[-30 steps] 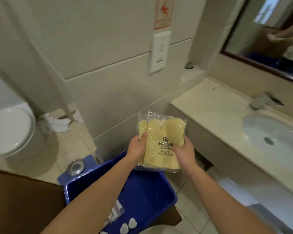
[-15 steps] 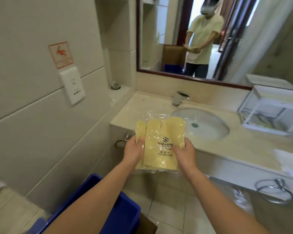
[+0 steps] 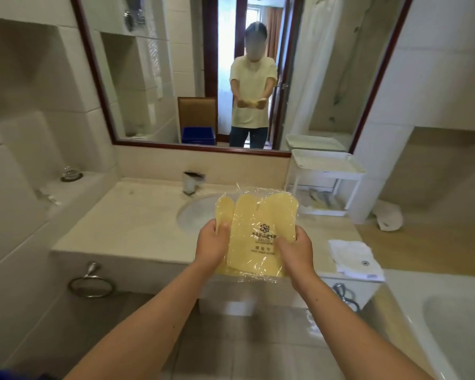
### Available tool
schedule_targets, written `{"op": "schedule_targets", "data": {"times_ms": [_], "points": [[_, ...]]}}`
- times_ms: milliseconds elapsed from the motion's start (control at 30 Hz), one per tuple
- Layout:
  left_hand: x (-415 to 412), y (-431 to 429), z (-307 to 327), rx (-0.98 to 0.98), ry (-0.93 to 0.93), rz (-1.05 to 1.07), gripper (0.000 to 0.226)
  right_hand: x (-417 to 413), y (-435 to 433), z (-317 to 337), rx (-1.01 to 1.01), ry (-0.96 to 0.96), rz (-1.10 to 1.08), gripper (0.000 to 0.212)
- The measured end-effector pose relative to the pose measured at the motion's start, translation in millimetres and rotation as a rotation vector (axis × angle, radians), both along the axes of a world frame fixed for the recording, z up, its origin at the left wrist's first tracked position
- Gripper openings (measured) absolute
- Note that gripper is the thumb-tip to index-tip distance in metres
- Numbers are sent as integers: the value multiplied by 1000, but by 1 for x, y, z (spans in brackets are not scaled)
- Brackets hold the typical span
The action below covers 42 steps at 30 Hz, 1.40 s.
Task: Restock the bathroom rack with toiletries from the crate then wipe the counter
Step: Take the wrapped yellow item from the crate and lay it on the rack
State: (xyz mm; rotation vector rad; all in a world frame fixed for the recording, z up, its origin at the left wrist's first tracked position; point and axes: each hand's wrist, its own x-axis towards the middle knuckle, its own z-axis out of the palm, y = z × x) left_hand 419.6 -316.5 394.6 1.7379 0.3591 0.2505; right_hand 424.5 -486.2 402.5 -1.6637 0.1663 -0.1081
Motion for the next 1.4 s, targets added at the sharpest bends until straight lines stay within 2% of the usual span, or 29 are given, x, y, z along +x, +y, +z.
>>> {"op": "schedule_targets", "data": {"times_ms": [200, 300, 567, 700, 800, 900, 933, 1033, 1200, 1400], "points": [[60, -82, 10, -5, -10, -24, 21, 49, -82, 12, 17, -16, -50, 33], [88, -108, 15, -38, 11, -54, 24, 73, -108, 16, 27, -4, -53, 32], [171, -155, 11, -89, 39, -131, 31, 147, -152, 11, 10, 49, -48, 28], [224, -176, 11, -184, 45, -245, 19, 197, -169, 12, -15, 62, -49, 26], [272, -188, 14, -159, 52, -301, 22, 241, -179, 16, -28, 61, -75, 25], [325, -195, 20, -157, 40, -317, 15, 292, -184, 24, -18, 53, -99, 22], [343, -197, 22, -155, 34, -314, 12, 309, -185, 26, -17, 49, -106, 24], [394, -200, 30, -136, 33, -310, 13, 360, -188, 33, -13, 74, -126, 49], [456, -203, 34, -188, 93, -332, 31, 422, -196, 38, -32, 147, -146, 46], [522, -207, 34, -219, 120, -285, 38, 495, -206, 38, -110, 99, -115, 63]]}}
